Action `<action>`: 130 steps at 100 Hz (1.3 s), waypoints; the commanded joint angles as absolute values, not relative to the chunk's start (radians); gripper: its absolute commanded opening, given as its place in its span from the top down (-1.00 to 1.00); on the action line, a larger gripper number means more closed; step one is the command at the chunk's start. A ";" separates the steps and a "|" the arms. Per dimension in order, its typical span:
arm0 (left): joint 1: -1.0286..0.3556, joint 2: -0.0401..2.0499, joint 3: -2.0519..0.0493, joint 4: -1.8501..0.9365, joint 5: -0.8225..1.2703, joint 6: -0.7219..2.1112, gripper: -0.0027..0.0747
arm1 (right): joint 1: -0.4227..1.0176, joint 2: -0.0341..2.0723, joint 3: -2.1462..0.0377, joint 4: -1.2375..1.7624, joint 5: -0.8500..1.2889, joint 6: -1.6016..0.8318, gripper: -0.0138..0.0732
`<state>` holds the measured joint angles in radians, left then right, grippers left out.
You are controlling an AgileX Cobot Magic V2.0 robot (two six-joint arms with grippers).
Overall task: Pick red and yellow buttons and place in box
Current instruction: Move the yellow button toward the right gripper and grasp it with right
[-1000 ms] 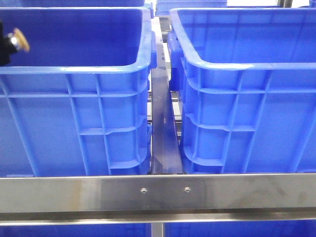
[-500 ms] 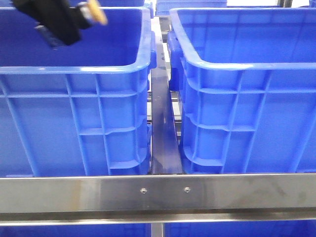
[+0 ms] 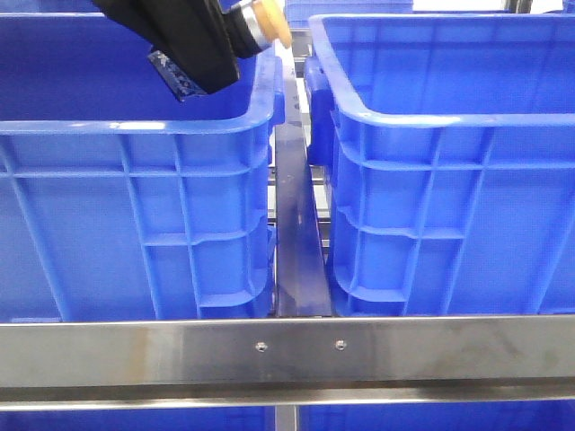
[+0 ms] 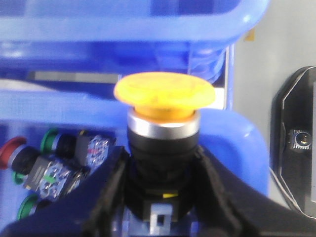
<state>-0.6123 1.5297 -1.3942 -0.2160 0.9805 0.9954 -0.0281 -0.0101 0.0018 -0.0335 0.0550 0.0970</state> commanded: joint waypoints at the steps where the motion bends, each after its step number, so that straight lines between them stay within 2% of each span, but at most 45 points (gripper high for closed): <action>1: -0.625 1.488 -1.426 -0.256 0.937 0.996 0.63 | -0.016 -0.033 -0.075 -0.039 0.044 0.095 0.82; 18: -0.625 1.488 -1.426 -0.264 0.937 0.996 0.63 | 0.014 0.021 -0.219 0.000 0.260 0.095 0.81; 27: -0.625 1.488 -1.426 -0.264 0.937 0.996 0.63 | 0.042 0.088 -0.292 0.042 0.337 0.095 0.64; 32: -0.625 1.488 -1.426 -0.264 0.937 0.996 0.63 | 0.059 0.130 -0.325 0.089 0.353 0.095 0.44; 37: -0.625 1.488 -1.426 -0.264 0.937 0.996 0.63 | 0.077 0.174 -0.356 0.141 0.356 0.095 0.16; 42: -0.625 1.488 -1.426 -0.264 0.937 0.996 0.63 | 0.096 0.218 -0.386 0.192 0.356 0.095 -0.24; 47: -0.625 1.488 -1.426 -0.264 0.937 0.996 0.63 | 0.113 0.264 -0.415 0.238 0.353 0.094 -0.56; 54: -0.625 1.488 -1.426 -0.264 0.937 0.996 0.63 | 0.141 0.333 -0.460 0.301 0.357 0.094 -0.85; 66: -0.625 1.488 -1.426 -0.264 0.937 0.996 0.63 | 0.199 0.471 -0.546 0.427 0.376 0.094 -0.77; 95: -0.625 1.488 -1.426 -0.264 0.937 0.996 0.63 | 0.389 0.798 -0.784 0.703 0.450 -0.016 -0.77; 130: -0.625 1.488 -1.426 -0.266 0.937 0.996 0.63 | 0.493 1.142 -1.025 0.775 0.613 -0.233 -0.77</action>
<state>-0.6163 1.5297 -1.3942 -0.2320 0.9805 0.9972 0.4857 1.0937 -0.9432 0.7122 0.5982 -0.1745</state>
